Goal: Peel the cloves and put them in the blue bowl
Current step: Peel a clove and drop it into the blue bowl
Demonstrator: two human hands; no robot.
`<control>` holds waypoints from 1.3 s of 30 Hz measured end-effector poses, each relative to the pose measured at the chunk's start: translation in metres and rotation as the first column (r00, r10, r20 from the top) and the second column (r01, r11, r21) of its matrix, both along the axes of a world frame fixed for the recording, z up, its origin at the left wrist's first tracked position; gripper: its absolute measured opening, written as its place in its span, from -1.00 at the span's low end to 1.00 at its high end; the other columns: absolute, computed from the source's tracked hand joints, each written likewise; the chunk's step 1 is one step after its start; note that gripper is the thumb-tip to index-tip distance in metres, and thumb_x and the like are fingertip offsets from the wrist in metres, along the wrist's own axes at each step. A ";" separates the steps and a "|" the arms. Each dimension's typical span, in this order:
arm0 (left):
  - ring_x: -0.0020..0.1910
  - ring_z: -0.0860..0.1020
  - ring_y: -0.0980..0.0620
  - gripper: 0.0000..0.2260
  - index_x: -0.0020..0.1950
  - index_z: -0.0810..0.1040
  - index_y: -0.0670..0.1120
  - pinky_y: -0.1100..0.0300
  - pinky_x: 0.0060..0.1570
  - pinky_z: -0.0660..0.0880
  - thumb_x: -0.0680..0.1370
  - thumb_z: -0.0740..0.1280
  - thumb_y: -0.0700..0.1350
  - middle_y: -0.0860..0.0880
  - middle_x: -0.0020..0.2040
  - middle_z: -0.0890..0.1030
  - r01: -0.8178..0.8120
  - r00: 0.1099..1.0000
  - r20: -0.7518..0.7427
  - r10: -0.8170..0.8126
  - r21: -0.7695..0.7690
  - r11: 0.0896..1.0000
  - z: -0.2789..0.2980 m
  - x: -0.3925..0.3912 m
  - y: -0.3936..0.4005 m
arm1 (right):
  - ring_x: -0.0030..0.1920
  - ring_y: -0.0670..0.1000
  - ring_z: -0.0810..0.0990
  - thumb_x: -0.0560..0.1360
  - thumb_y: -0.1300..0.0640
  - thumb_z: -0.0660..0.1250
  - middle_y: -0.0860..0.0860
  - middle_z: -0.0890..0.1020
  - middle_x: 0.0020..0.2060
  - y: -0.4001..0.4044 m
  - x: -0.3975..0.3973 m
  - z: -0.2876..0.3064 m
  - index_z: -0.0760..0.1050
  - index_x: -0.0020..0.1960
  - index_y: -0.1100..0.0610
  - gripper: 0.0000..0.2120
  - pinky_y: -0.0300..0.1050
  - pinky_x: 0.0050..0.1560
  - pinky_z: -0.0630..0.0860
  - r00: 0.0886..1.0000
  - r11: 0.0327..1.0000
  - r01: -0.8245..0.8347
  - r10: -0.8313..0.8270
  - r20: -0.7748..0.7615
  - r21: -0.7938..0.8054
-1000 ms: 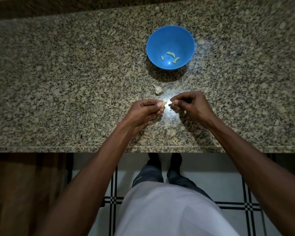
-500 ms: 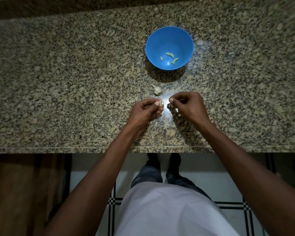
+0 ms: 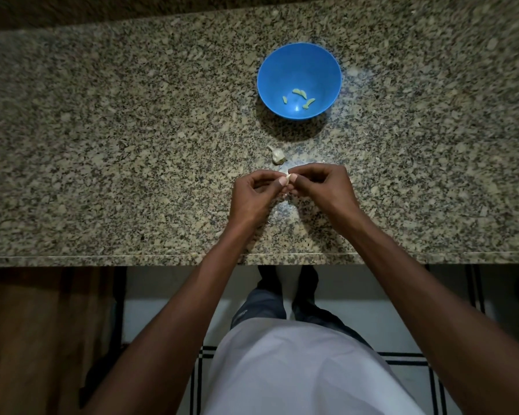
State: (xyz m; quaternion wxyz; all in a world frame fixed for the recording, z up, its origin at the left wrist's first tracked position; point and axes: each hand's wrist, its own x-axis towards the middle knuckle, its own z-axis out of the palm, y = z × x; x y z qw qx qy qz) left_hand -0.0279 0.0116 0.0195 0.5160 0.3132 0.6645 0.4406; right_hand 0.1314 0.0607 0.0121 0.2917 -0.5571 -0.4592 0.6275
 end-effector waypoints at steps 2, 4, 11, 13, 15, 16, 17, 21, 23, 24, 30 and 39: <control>-0.04 0.73 0.07 -0.87 0.04 0.71 -0.19 0.13 -0.06 0.68 0.53 0.53 -0.19 -0.04 -0.04 0.75 0.009 0.996 -0.092 -0.004 0.047 0.999 0.000 0.002 -0.001 | -0.02 0.08 0.77 0.54 0.21 0.52 0.13 0.77 -0.07 -0.002 -0.001 0.003 0.70 0.12 0.28 -0.80 -0.10 0.01 0.69 0.996 0.998 0.029 -0.034 -0.085 -0.055; -0.05 0.72 0.09 -0.90 0.01 0.72 -0.15 0.14 -0.01 0.68 0.52 0.54 -0.21 -0.01 -0.07 0.74 0.024 0.987 -0.160 -0.010 0.086 0.996 -0.003 0.003 0.000 | 0.02 0.09 0.77 0.52 0.23 0.53 0.17 0.76 -0.02 -0.003 -0.002 0.005 0.68 0.14 0.32 -0.77 -0.16 0.00 0.67 0.981 0.986 0.072 -0.097 -0.167 -0.148; -0.11 0.65 0.11 -0.83 0.08 0.67 -0.09 0.21 -0.11 0.65 0.53 0.46 -0.30 0.04 -0.10 0.69 0.063 0.912 -0.409 0.009 0.161 0.985 -0.008 0.009 0.002 | 0.07 0.18 0.75 0.51 0.34 0.50 0.28 0.74 0.00 -0.002 -0.006 0.006 0.66 0.14 0.38 -0.78 -0.06 0.15 0.68 0.948 0.944 0.110 -0.194 -0.251 -0.312; -0.09 0.64 0.12 -0.80 0.10 0.64 -0.09 0.22 -0.11 0.64 0.54 0.43 -0.33 0.03 -0.09 0.67 0.081 0.901 -0.433 0.004 0.178 0.981 -0.008 0.010 0.003 | 0.06 0.17 0.76 0.49 0.34 0.51 0.26 0.75 -0.01 -0.002 -0.008 0.006 0.67 0.12 0.37 -0.78 -0.08 0.11 0.69 0.949 0.944 0.118 -0.198 -0.245 -0.307; -0.08 0.62 0.13 -0.77 0.13 0.59 -0.09 0.29 -0.11 0.61 0.55 0.38 -0.36 0.02 -0.07 0.65 0.107 0.896 -0.443 -0.017 0.178 0.978 -0.008 0.011 0.004 | 0.05 0.15 0.76 0.48 0.32 0.53 0.24 0.75 -0.01 0.000 -0.008 0.006 0.68 0.12 0.36 -0.77 -0.12 0.06 0.69 0.955 0.950 0.112 -0.184 -0.232 -0.292; -0.07 0.61 0.14 -0.75 0.15 0.57 -0.09 0.32 -0.12 0.59 0.56 0.36 -0.37 0.01 -0.06 0.64 0.121 0.894 -0.446 -0.030 0.176 0.977 -0.008 0.011 0.005 | 0.05 0.14 0.76 0.48 0.31 0.53 0.23 0.75 -0.02 0.000 -0.008 0.006 0.68 0.12 0.35 -0.77 -0.14 0.03 0.68 0.959 0.953 0.108 -0.175 -0.223 -0.282; -0.06 0.61 0.13 -0.74 0.17 0.54 -0.10 0.34 -0.12 0.58 0.56 0.34 -0.39 0.00 -0.05 0.63 0.133 0.894 -0.446 -0.042 0.175 0.976 -0.007 0.011 0.005 | 0.04 0.13 0.76 0.47 0.30 0.54 0.22 0.76 -0.02 0.001 -0.008 0.007 0.69 0.11 0.34 -0.77 -0.15 0.01 0.67 0.963 0.957 0.104 -0.165 -0.213 -0.272; -0.01 0.60 0.08 -0.73 0.23 0.48 -0.10 0.26 -0.07 0.61 0.60 0.31 -0.37 -0.04 0.00 0.59 0.130 0.926 -0.370 -0.071 0.138 0.982 -0.009 0.011 0.007 | -0.01 0.10 0.75 0.47 0.23 0.57 0.21 0.76 -0.02 0.003 -0.006 0.005 0.69 0.09 0.32 -0.75 -0.11 0.00 0.68 0.980 0.972 0.090 -0.125 -0.155 -0.217; 0.04 0.60 0.04 -0.75 0.26 0.44 -0.08 0.20 -0.02 0.63 0.63 0.31 -0.32 -0.06 0.04 0.58 0.127 0.945 -0.315 -0.090 0.098 0.987 -0.010 0.010 0.007 | 0.00 0.10 0.73 0.48 0.18 0.57 0.18 0.76 -0.01 0.003 -0.003 0.005 0.71 0.09 0.27 -0.76 -0.04 0.04 0.67 0.989 0.980 0.047 -0.073 -0.128 -0.195; 0.06 0.60 0.03 -0.75 0.27 0.43 -0.07 0.18 0.00 0.64 0.64 0.30 -0.30 -0.07 0.07 0.58 0.131 0.950 -0.294 -0.104 0.077 0.988 -0.011 0.009 0.007 | 0.01 0.10 0.73 0.49 0.16 0.56 0.17 0.76 -0.01 0.003 -0.001 0.004 0.71 0.10 0.25 -0.76 -0.04 0.05 0.66 0.990 0.981 0.025 -0.050 -0.131 -0.190; -0.01 0.58 0.09 -0.75 0.35 0.39 -0.06 0.30 -0.17 0.53 0.69 0.29 -0.21 -0.04 0.09 0.57 0.102 0.984 -0.151 -0.097 0.026 0.994 -0.007 0.009 0.003 | 0.03 0.12 0.75 0.54 0.29 0.48 0.23 0.75 0.01 0.001 0.005 0.003 0.66 0.17 0.33 -0.78 -0.13 0.02 0.69 0.967 0.969 0.011 -0.073 -0.245 -0.249; -0.03 0.67 0.02 -0.90 0.11 0.61 -0.05 -0.03 -0.04 0.69 0.61 0.42 -0.19 0.03 -0.03 0.66 0.035 0.942 -0.335 -0.027 0.015 0.999 -0.011 -0.007 0.000 | 0.12 0.20 0.74 0.56 0.34 0.44 0.27 0.74 0.04 0.002 0.013 -0.001 0.65 0.18 0.34 -0.80 -0.03 0.16 0.68 0.963 0.962 0.027 -0.098 -0.250 -0.271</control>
